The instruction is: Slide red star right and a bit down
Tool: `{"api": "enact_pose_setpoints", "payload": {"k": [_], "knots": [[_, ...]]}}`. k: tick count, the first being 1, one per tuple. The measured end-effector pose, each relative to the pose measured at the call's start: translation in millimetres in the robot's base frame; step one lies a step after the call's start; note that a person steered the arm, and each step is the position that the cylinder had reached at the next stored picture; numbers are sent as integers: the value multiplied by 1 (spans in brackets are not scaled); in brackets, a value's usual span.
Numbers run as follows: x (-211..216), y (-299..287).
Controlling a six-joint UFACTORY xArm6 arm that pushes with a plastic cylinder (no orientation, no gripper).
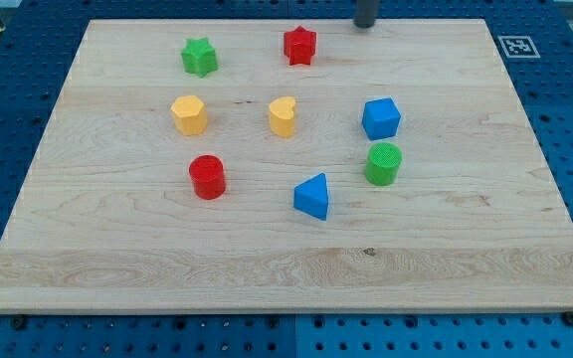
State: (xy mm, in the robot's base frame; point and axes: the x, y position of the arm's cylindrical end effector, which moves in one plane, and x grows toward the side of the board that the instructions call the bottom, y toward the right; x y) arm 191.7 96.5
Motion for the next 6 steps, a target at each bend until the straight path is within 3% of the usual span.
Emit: {"api": "enact_pose_setpoints", "payload": {"k": [1,2,3,6], "knots": [[2,-33],[2,-107],[3,-133],[42,-94]]}}
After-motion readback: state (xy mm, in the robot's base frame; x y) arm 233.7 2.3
